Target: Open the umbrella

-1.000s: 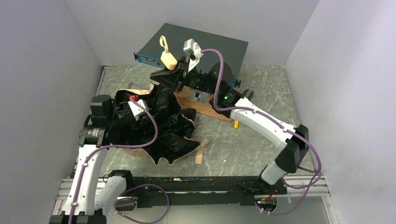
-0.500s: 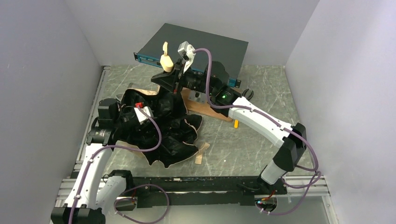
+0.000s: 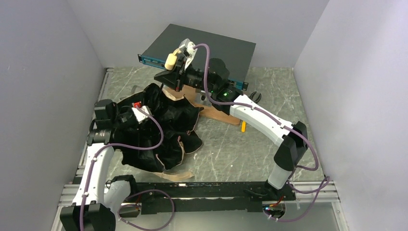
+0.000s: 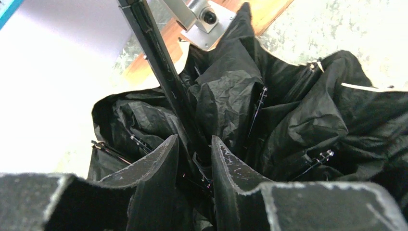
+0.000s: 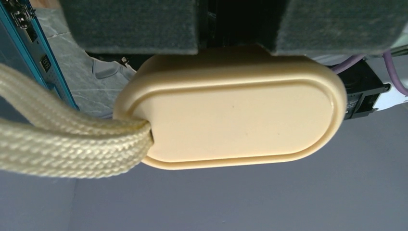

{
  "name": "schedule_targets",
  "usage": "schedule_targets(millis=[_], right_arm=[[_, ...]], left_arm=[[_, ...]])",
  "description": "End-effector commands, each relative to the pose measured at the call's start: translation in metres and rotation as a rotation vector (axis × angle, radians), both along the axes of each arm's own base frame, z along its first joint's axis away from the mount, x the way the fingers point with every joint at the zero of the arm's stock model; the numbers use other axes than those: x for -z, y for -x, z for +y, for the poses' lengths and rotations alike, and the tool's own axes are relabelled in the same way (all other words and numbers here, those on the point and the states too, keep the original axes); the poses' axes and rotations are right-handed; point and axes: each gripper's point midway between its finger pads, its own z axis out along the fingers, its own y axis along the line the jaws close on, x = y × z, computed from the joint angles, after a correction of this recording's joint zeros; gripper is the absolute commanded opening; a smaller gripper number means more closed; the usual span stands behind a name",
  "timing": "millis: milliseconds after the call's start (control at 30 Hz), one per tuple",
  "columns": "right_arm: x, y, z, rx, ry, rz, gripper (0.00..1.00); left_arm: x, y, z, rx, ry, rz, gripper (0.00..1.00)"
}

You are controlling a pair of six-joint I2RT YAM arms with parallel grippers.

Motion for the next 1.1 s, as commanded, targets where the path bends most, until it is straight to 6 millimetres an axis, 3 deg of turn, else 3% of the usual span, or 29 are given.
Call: schedule_targets(millis=[0, 133, 200, 367, 500, 633, 933, 1000, 1067], right_arm=[[-0.192, 0.079, -0.076, -0.089, -0.47, -0.287, 0.0], [-0.173, 0.068, -0.066, -0.084, -0.441, -0.232, 0.0], [-0.17, 0.068, -0.063, -0.097, -0.442, -0.218, 0.0], [-0.18, 0.072, -0.061, -0.137, -0.465, -0.235, 0.0], [-0.182, 0.074, -0.06, -0.133, -0.438, -0.273, 0.0], [-0.172, 0.068, -0.06, -0.077, -0.372, -0.32, 0.0], [-0.163, 0.056, -0.074, -0.014, -0.295, -0.379, 0.0], [-0.159, 0.051, -0.074, -0.002, -0.275, -0.383, 0.0], [-0.151, 0.048, -0.068, -0.011, -0.243, -0.38, 0.0]], left_arm=[[0.066, 0.023, 0.029, -0.102, -0.105, 0.231, 0.38], [0.04, 0.028, 0.011, -0.039, -0.031, 0.166, 0.48], [0.037, 0.028, 0.006, -0.041, -0.035, 0.174, 0.51], [0.059, 0.026, 0.009, -0.065, -0.091, 0.254, 0.56], [0.081, 0.028, 0.021, -0.107, -0.142, 0.32, 0.75], [0.089, 0.038, 0.032, -0.119, -0.156, 0.312, 0.99], [0.101, 0.036, 0.072, -0.211, -0.184, 0.229, 1.0], [0.084, 0.033, 0.065, -0.183, -0.155, 0.182, 1.0], [0.055, 0.033, 0.049, -0.108, -0.098, 0.112, 1.0]])
